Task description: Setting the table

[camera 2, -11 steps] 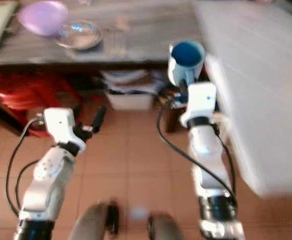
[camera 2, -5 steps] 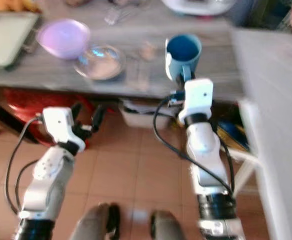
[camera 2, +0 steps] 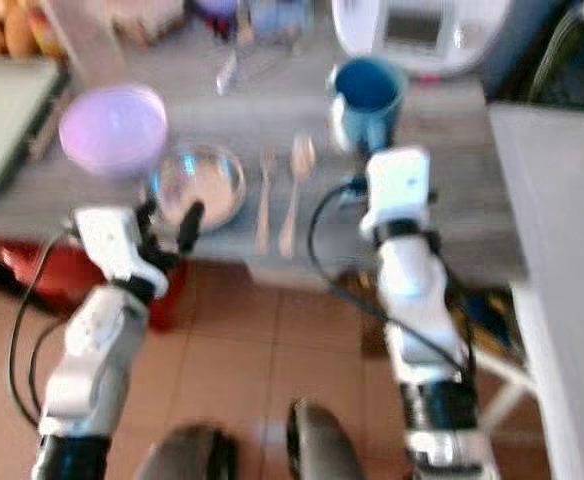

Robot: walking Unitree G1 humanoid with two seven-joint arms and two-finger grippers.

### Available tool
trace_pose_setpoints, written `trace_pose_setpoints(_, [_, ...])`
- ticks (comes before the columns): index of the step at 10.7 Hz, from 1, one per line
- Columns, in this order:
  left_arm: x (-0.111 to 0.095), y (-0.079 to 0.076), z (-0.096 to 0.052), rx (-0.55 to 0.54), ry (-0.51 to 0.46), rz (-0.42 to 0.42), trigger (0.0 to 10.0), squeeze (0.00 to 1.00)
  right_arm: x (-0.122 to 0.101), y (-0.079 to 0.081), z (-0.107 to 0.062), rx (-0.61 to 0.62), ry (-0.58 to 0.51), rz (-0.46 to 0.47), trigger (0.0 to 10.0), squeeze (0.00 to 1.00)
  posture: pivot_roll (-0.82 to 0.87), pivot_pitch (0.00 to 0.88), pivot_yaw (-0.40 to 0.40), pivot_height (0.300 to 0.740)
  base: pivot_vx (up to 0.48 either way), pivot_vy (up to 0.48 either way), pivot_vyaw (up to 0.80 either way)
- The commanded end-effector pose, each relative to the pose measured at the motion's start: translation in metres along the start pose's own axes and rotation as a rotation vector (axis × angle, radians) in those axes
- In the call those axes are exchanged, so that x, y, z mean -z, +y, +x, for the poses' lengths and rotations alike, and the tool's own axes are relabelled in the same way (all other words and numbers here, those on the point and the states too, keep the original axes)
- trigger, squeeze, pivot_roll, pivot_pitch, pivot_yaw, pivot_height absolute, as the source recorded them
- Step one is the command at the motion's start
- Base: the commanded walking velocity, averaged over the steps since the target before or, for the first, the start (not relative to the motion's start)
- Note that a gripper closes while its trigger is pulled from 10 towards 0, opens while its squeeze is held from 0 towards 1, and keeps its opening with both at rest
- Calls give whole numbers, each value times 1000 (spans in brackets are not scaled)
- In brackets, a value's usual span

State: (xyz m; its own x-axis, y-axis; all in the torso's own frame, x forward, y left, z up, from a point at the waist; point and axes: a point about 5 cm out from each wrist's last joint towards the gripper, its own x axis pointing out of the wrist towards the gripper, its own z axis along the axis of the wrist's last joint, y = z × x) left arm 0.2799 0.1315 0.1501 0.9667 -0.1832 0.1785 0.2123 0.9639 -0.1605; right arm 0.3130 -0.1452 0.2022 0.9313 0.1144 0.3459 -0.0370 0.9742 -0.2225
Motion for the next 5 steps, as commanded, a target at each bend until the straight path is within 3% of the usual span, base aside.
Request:
trace_pose_setpoints(1, [-4, 8, -4, -41, -16, 15, 10000, 0, -10, 4, 2, -12, -53, 9, 10000, 0, -55, 221, 4, 740, 0, 0, 0])
trace_pose_setpoints(3, [-8, 16, -7, -80, -25, 32, 10000, 0, -11, -1, 7, -31, -68, -8, 10000, 0, -46, 217, 6, 740, 0, 0, 0])
trace_pose_setpoints(5, [-13, 22, -10, -112, -40, 40, 10000, 0, -12, -2, 11, -57, -78, -32, 10000, 0, -36, 220, 10, 740, 0, 0, 800])
